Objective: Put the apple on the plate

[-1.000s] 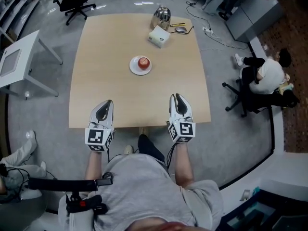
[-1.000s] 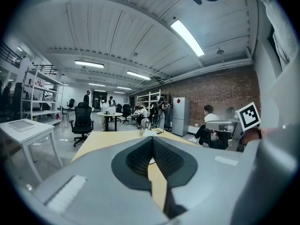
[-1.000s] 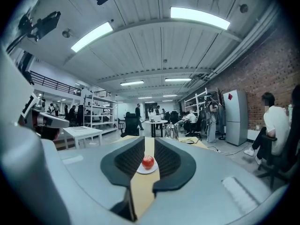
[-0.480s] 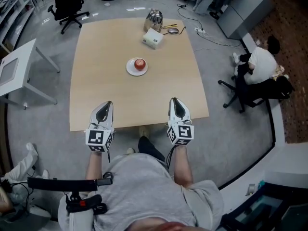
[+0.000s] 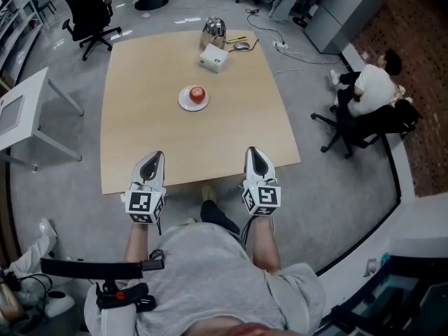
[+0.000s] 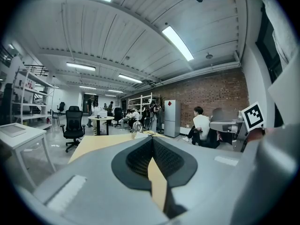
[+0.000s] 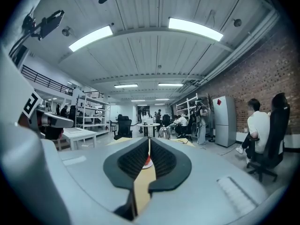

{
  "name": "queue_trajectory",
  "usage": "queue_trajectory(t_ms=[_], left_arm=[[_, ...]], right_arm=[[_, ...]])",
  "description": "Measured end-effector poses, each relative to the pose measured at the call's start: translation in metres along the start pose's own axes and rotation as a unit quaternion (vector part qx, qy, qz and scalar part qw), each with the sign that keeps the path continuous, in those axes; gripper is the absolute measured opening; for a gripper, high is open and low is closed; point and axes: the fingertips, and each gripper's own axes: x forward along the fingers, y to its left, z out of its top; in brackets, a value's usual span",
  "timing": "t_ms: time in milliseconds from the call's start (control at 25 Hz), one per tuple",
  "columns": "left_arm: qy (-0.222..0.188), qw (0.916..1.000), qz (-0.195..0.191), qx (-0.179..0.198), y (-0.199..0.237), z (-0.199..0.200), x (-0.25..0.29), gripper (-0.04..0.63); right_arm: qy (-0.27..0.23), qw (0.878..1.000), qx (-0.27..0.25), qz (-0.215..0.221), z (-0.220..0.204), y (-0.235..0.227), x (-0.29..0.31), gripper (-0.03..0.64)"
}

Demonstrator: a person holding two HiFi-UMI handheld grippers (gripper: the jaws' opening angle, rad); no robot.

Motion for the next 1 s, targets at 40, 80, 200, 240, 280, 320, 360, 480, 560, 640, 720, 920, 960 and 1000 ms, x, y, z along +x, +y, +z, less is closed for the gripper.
queue_trajectory(t_ms=[40, 80, 200, 240, 280, 320, 360, 480, 560, 640, 720, 920, 960, 1000], left_arm=[[-0.001, 1.0, -0.002, 0.001, -0.001, 0.0, -0.002, 0.018], [-0.002, 1.0, -0.004, 0.001, -0.002, 0.001, -0.004, 0.019], [-0.003, 1.0, -0.007, 0.005, -0.008, 0.001, -0.011, 0.02], [-0.004, 0.9999, -0.008, 0.006, -0.011, 0.001, -0.014, 0.019], [-0.004, 0.9999, -0.009, 0.007, -0.013, 0.0, -0.015, 0.018], [-0.005, 0.9999, -0.009, 0.008, -0.015, 0.0, -0.017, 0.018], [-0.006, 0.9999, -0.01, 0.009, -0.016, -0.001, -0.017, 0.018], [-0.009, 0.9998, -0.012, 0.011, -0.018, -0.003, -0.017, 0.02], [-0.011, 0.9998, -0.014, 0.011, -0.018, -0.004, -0.018, 0.02], [-0.011, 0.9998, -0.015, 0.012, -0.018, -0.003, -0.018, 0.018], [-0.01, 0.9998, -0.015, 0.013, -0.018, -0.001, -0.017, 0.018], [-0.011, 0.9997, -0.018, 0.014, -0.021, 0.002, -0.015, 0.018], [-0.011, 0.9997, -0.019, 0.014, -0.022, 0.001, -0.015, 0.018], [-0.011, 0.9997, -0.019, 0.014, -0.022, 0.001, -0.015, 0.018]], right_arm=[[-0.001, 1.0, 0.001, -0.001, 0.0, 0.001, -0.003, 0.015], [-0.002, 1.0, 0.002, -0.003, 0.001, 0.002, -0.007, 0.015], [-0.007, 1.0, 0.005, -0.007, 0.002, 0.001, -0.02, 0.014], [-0.009, 1.0, 0.007, -0.008, 0.001, 0.001, -0.024, 0.013], [-0.011, 1.0, 0.009, -0.009, 0.001, 0.0, -0.028, 0.012], [-0.013, 1.0, 0.011, -0.009, 0.0, 0.0, -0.032, 0.012], [-0.015, 1.0, 0.012, -0.009, -0.001, 0.0, -0.034, 0.012], [-0.016, 1.0, 0.014, -0.011, -0.005, 0.0, -0.038, 0.012], [-0.017, 1.0, 0.015, -0.012, -0.007, 0.0, -0.04, 0.012], [-0.018, 1.0, 0.016, -0.015, -0.006, -0.001, -0.042, 0.012], [-0.019, 1.0, 0.018, -0.017, -0.003, -0.002, -0.043, 0.012], [-0.019, 0.999, 0.017, -0.02, 0.0, -0.005, -0.045, 0.012], [-0.019, 0.999, 0.017, -0.02, -0.001, -0.005, -0.045, 0.012], [-0.018, 1.0, 0.017, -0.019, -0.002, -0.004, -0.045, 0.012]])
